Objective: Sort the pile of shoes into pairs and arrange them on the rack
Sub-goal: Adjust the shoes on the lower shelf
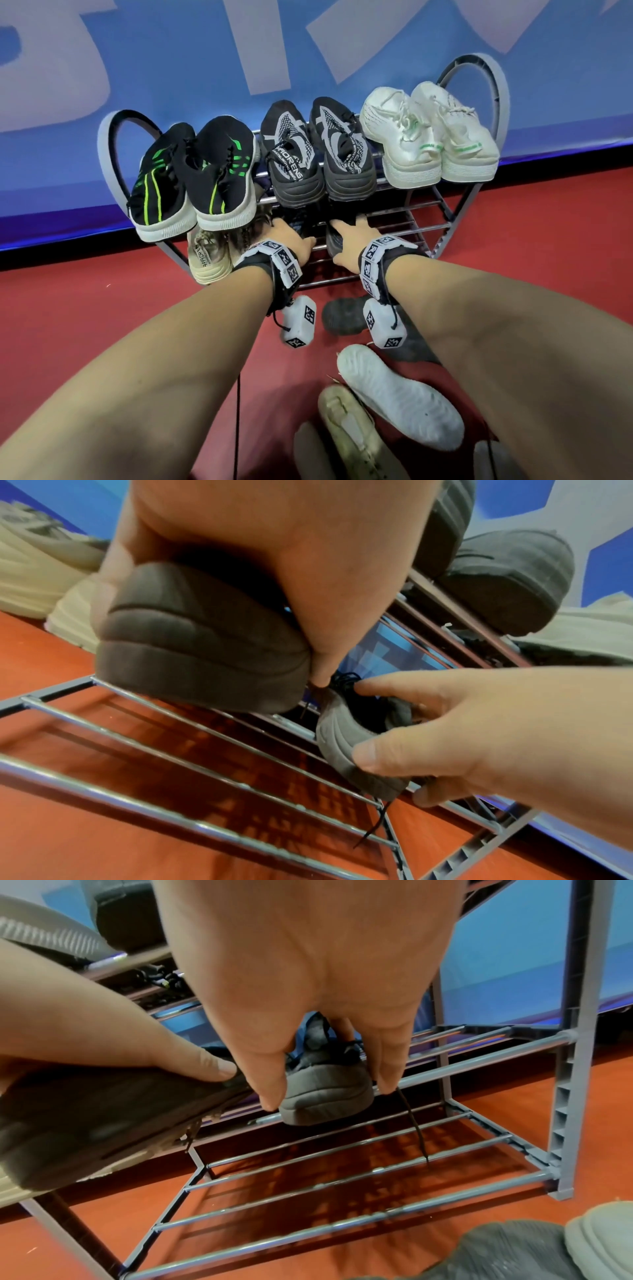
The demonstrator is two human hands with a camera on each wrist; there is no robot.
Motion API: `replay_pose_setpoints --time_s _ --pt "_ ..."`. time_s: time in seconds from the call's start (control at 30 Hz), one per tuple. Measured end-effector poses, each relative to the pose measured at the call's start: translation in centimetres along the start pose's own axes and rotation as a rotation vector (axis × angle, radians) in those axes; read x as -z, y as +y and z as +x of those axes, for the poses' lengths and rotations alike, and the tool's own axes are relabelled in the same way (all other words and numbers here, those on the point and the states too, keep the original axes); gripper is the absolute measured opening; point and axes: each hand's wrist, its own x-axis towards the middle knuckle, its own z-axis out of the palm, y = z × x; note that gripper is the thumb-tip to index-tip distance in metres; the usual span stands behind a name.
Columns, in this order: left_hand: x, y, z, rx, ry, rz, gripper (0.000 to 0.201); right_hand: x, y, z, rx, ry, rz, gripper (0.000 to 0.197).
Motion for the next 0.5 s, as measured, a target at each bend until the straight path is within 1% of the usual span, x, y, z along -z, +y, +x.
replay_pose_setpoints --time_s 0.17,0.27,0.43,0.5 --pt "-0.9 0.1 -0.5 -0.047 -0.013 0.088 0.087 -0.2 -0.3 0.4 -0.049 -0.023 -0.053 0.065" --pt "-1.0 -0.2 -0.6 -0.072 -0.04 0.088 0.088 -0.5 -0.5 0.7 -0.062 -0.029 -0.063 0.061" --pt "-0.8 -0.6 -1.2 -0.122 -0.149 0.227 0.108 -0.7 -1.2 1.2 -0.103 -0.013 -0.089 0.048" --pt "-0.7 -0.8 -1.4 -0.133 -0.16 0.258 0.107 -0.7 -1.3 1.3 -0.103 -0.004 -0.089 0.047"
